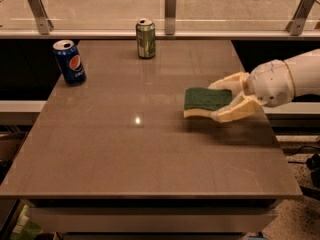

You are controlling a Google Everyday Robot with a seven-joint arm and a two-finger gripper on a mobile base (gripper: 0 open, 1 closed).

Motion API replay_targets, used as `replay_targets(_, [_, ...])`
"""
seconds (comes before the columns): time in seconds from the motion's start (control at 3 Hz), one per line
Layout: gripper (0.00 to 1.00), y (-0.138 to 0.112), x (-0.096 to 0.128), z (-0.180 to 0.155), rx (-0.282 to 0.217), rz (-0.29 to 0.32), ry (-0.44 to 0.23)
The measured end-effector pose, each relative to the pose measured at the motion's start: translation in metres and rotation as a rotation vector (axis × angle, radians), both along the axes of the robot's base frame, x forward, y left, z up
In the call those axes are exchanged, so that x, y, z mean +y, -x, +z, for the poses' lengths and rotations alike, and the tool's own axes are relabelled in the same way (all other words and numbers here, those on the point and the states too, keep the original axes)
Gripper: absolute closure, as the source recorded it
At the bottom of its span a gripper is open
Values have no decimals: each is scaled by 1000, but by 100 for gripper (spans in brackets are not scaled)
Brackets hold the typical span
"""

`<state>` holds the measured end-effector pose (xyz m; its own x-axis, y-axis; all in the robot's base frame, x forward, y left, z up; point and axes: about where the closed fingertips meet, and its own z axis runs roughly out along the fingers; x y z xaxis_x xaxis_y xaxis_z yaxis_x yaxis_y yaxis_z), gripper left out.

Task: Move sponge near green can

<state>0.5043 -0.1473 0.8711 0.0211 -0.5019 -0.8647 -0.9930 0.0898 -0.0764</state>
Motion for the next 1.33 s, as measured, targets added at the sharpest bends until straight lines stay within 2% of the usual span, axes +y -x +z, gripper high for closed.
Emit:
replay_targets(0.67, [100,-41,6,29,-12,-22,21])
replay_targets(1.33, [100,-95,15,50,-40,-55,-12])
